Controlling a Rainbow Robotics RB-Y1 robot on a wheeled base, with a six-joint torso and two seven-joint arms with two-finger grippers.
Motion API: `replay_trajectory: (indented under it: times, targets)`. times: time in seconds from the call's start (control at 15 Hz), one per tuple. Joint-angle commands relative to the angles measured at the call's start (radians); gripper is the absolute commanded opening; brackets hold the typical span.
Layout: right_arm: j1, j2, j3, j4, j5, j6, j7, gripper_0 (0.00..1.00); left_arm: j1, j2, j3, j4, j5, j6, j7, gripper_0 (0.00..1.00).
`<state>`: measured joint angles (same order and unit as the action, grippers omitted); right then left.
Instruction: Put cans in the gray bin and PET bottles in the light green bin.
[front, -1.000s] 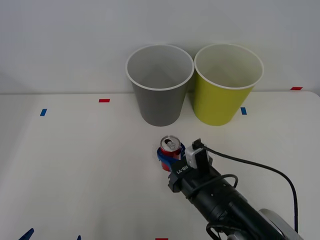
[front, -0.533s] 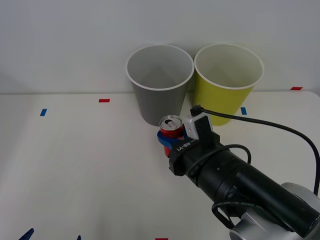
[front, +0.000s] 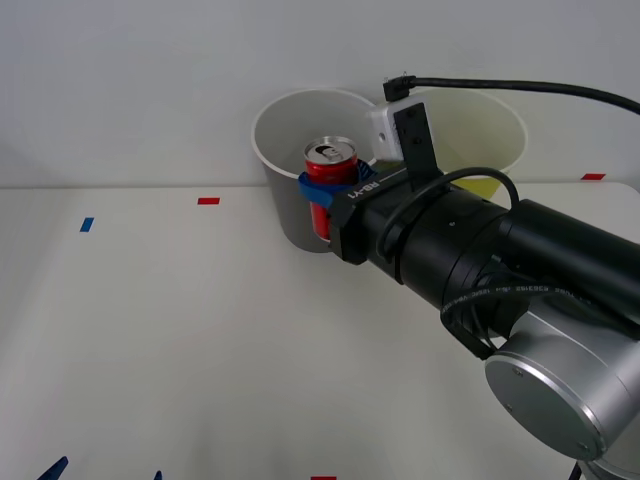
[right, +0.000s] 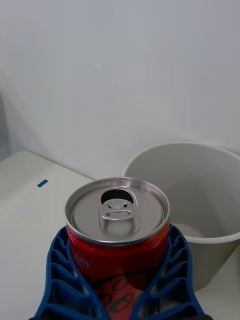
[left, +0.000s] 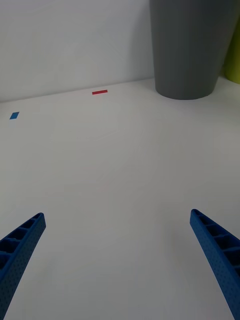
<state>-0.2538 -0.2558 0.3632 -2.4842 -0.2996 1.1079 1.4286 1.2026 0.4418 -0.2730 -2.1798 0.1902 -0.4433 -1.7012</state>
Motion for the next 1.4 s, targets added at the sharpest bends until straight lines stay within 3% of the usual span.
replay_trajectory:
  times: [0.07,0.4,0.87,1.2,1.4]
  targets:
    - [-0.079,-0.007,-0.029,0.001,-0.007,0.017,-0.017,0.0,0.0,0.0,0.0,0.0,0.0,0.0,0.0,1.0]
    - [-0.225,-0.005,-0.069,0.12,-0.041,-0.031,-0.019,0.0,0.0,0.0,0.0,0.0,0.0,0.0,0.0,1.0]
    - [-0.309,-0.013,-0.075,0.427,-0.035,-0.324,-0.013,0.0,0.0,0.0,0.0,0.0,0.0,0.0,0.0,1.0]
    - [-0.41,0.027,-0.073,0.6,-0.01,-0.353,-0.02,0.0,0.0,0.0,0.0,0.0,0.0,0.0,0.0,1.0]
    - [-0.435,0.027,-0.073,0.728,-0.046,-0.477,-0.033,0.0,0.0,0.0,0.0,0.0,0.0,0.0,0.0,1.0]
